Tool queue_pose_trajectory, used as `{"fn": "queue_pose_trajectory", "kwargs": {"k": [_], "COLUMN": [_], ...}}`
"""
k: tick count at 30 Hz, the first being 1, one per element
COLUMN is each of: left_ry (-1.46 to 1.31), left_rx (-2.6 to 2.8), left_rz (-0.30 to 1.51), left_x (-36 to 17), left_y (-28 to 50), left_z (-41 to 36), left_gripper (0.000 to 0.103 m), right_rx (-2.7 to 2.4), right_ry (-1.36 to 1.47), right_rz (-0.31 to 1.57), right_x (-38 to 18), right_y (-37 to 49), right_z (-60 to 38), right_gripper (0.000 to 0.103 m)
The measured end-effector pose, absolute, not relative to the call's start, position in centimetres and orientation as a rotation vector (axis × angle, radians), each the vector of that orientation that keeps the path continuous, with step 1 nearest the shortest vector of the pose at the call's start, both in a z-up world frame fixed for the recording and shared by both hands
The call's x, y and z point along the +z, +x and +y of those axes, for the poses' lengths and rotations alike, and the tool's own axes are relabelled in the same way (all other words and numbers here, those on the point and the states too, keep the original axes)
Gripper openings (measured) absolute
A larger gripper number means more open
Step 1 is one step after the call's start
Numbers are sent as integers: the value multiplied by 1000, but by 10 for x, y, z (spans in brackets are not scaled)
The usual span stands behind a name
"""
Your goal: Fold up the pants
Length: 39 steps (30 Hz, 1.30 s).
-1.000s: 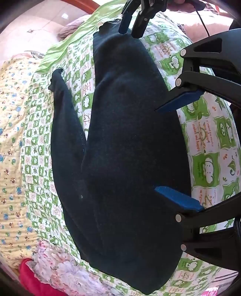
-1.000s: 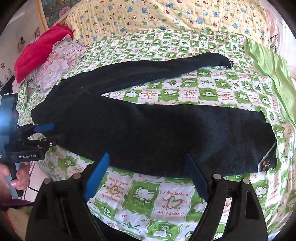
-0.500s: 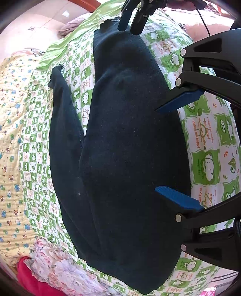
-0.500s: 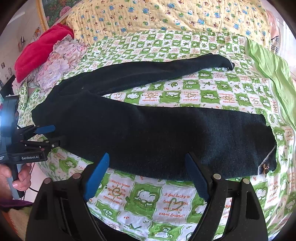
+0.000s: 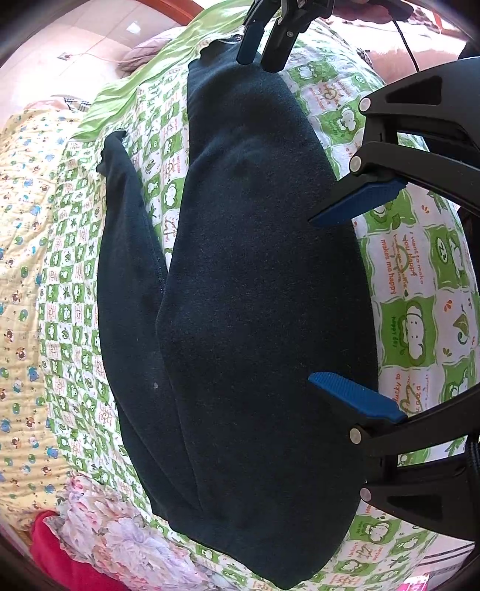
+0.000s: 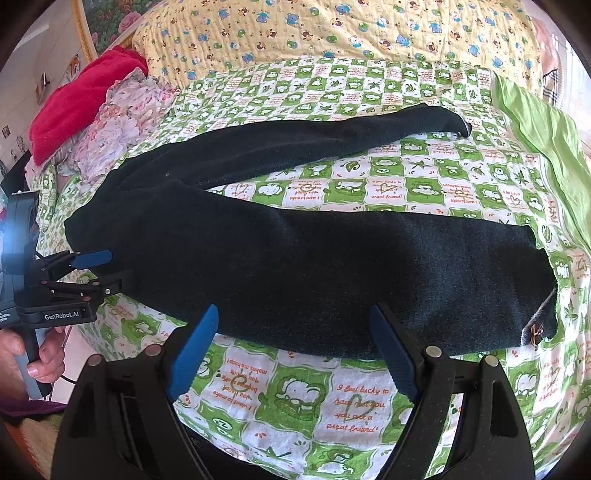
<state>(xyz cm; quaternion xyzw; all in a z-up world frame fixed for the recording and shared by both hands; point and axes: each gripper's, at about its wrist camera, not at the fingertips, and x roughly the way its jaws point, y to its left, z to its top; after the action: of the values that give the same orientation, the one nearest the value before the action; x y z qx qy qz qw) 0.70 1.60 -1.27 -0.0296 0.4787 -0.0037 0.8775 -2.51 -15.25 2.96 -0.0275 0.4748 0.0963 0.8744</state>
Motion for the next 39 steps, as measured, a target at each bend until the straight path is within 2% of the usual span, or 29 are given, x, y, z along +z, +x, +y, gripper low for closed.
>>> {"fn": "queue_pose_trajectory", "kwargs": {"k": [39], "left_ry": [-78], "left_rx": [-29], "left_rz": [997], "left_x": [-11], "left_y": [9], "left_z": [14], "left_gripper": [81], "right_rx": [202], "right_ry": [-40], "right_rz": [990], "right_x": [32], "right_y": [-24], "right_z": [-153], "right_gripper": [84]}}
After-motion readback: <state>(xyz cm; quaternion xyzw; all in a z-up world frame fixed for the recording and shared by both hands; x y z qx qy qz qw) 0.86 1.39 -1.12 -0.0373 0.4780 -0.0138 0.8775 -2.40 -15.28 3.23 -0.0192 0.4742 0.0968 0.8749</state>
